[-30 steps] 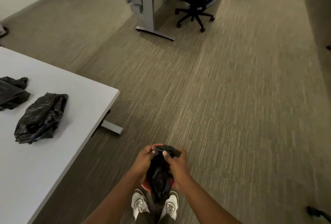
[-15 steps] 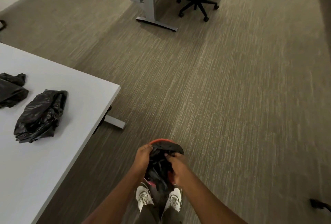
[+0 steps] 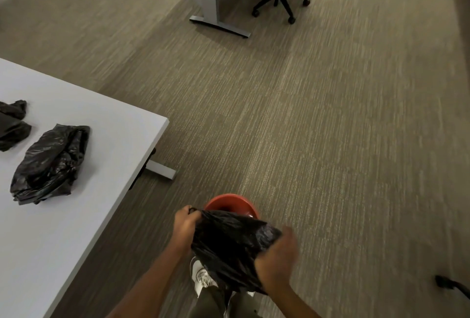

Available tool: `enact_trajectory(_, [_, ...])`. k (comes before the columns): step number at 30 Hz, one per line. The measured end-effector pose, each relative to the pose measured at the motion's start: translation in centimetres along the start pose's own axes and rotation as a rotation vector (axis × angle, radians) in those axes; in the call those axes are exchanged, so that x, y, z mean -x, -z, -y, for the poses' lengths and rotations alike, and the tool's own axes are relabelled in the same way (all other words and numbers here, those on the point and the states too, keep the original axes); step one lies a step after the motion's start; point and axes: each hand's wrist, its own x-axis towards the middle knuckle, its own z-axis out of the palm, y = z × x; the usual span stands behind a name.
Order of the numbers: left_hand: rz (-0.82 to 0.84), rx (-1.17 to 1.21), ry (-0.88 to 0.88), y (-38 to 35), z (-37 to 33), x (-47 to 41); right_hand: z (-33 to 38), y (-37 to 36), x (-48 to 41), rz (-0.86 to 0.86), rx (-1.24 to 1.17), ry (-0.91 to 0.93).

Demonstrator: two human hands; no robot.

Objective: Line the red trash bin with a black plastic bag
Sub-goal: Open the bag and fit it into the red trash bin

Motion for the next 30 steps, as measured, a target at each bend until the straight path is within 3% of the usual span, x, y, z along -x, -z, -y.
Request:
enact_trajectory(1, [0.031, -0.002, 0.003, -0.3, -0.2, 0.2, 1.6, -0.2, 0.5, 0.033, 0.025, 0.263])
enact_trajectory(3, [0.081, -0.01, -0.01, -1.1, -0.6, 0.5, 3.8, -0.8, 0.9, 0.09, 0.074, 0.589])
enact_trajectory(5, [0.149, -0.022, -0.033, -1.8, -1.2, 1.0, 5.4, -1.5, 0.6, 0.124, 0.117, 0.677])
enact_trajectory(10, [0.324, -0.05, -0.052, -1.5, -2.3, 1.0, 5.5, -1.9, -2.2, 0.138, 0.041, 0.346])
enact_trajectory(14, [0.386, -0.406, -0.15, -0.1, -1.7, -0.6, 3.9, -1.0, -4.3, -0.011, -0.167, 0.117])
enact_trajectory(16, [0.318, -0.648, -0.226, 0.4, -0.7, -1.8, 3.8, -0.7, -5.2, -0.069, -0.244, 0.104])
enact_trajectory(19, [0.286, -0.869, -0.293, 0.7, 0.6, -3.5, 3.6, -0.7, -6.0, 0.029, -0.159, 0.118])
enact_trajectory(24, [0.273, -0.942, -0.27, 0.5, 1.7, -6.4, 3.9, -0.5, -8.1, 0.104, 0.054, 0.283])
enact_trajectory(30, [0.292, -0.991, -0.186, -1.3, 2.9, -10.9, 1.5, -2.4, -13.6, 0.287, 0.139, 0.238])
